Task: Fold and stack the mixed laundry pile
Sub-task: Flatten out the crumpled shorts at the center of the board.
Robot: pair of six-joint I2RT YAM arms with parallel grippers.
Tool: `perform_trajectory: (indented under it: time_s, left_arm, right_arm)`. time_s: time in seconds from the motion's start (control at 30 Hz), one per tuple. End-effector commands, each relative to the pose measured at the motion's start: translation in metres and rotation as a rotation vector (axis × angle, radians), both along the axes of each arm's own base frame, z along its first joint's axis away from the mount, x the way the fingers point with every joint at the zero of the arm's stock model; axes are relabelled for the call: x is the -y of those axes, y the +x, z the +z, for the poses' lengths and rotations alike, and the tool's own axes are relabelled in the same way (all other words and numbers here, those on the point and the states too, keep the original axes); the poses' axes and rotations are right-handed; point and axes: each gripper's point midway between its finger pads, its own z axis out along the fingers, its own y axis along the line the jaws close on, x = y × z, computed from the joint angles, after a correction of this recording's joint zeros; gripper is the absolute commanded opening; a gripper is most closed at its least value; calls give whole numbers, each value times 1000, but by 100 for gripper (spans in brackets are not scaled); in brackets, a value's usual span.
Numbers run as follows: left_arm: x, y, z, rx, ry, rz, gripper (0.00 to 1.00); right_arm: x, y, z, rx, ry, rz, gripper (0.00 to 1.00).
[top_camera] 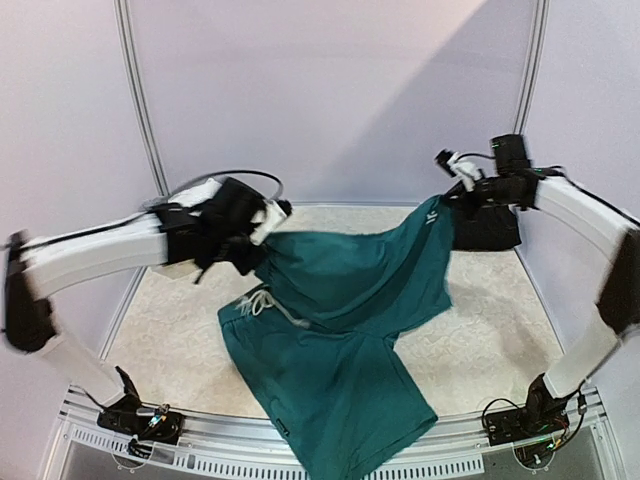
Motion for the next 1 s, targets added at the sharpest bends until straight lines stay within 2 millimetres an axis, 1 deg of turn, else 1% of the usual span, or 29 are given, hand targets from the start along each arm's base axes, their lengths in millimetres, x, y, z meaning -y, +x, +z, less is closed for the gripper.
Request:
perform_trajectory:
  time_s: [0.0, 0.03, 0.07, 0.1, 0.13, 0.17, 0.2, 0.23, 0.27, 0.3, 0.33, 0.37, 0.4, 0.43, 0.47, 0.5, 0.53, 0.57, 0.6, 0.63, 0.67, 0.7, 0.73, 0.8, 0.9, 0.93, 0.97]
  left_arm:
    - [44, 65, -44, -118, -132, 63, 0]
    - [48, 84, -46, -113, -118, 94, 0]
    - [52, 103, -41, -98, -118, 126, 0]
    - [52, 122, -38, -79, -108, 173, 0]
    - [43, 138, -32, -51, -85, 240, 0]
    - [39, 152, -26, -24, -72, 284, 0]
    - [32, 163, -20, 2, -61, 338, 1]
    - [24, 172, -10, 35, -67, 392, 13]
    - [19, 178, -1, 52, -86, 425, 31]
    - [15, 178, 0, 47, -103, 443, 42]
    - [11, 176, 2, 40, -111, 455, 48]
    - [7, 172, 1, 30, -106, 460, 51]
    - [4, 166, -1, 16, -104, 460, 52]
    - [1, 157, -4, -11, -106, 452, 54]
    - [0, 146, -9, -44, -112, 435, 54]
    - [-4, 134, -13, -72, -112, 425, 56]
    - [-10, 123, -18, -97, -108, 424, 57]
    - [-16, 112, -21, -122, -99, 419, 58]
    - [-22, 100, -26, -152, -87, 409, 58]
    - [-25, 88, -29, -184, -87, 392, 58]
    - [-26, 75, -35, -230, -88, 366, 58]
    - [-24, 61, -39, -277, -107, 327, 58]
    - [-21, 48, -43, -321, -128, 295, 58]
    - [-20, 26, -49, -379, -160, 263, 58]
    - [-19, 4, -64, -454, -211, 249, 57]
    - [-16, 1, -69, -471, -228, 238, 57]
    - [-13, -2, -77, -498, -238, 233, 56]
  right_arm:
    - [21, 108, -31, -25, -66, -276, 0]
    - [25, 130, -59, -81, -91, -326, 0]
    - [31, 142, -63, -101, -92, -379, 0]
    - [35, 152, -77, -122, -112, -418, 0]
    - [43, 158, -84, -122, -141, -465, 9]
    - [50, 162, -90, -116, -169, -505, 24]
    - [60, 164, -88, -97, -190, -553, 39]
    - [69, 164, -83, -82, -196, -593, 50]
    - [77, 162, -70, -66, -191, -618, 56]
    - [84, 159, -64, -77, -179, -638, 60]
    - [89, 152, -54, -90, -158, -642, 62]
    - [89, 144, -51, -121, -126, -629, 63]
    - [86, 127, -41, -150, -93, -609, 64]
    - [82, 113, -41, -185, -76, -579, 65]
    - [70, 93, -35, -216, -34, -516, 66]
    - [60, 70, -19, -231, 12, -454, 66]
    - [50, 49, -23, -271, 26, -388, 67]
    - [41, 27, -18, -286, 34, -338, 67]
    - [35, 7, -24, -332, 37, -298, 67]
    - [29, -15, -23, -352, 37, -244, 67]
    - [25, -34, -28, -385, 36, -212, 67]
    - [21, -51, -39, -434, 35, -179, 66]
    - [16, -70, -44, -465, 43, -141, 65]
    - [7, -104, -66, -528, 9, -63, 61]
    - [-9, -154, -98, -587, -86, 66, 58]
    - [-13, -169, -110, -605, -131, 109, 56]
    - [-17, -182, -120, -615, -169, 149, 53]
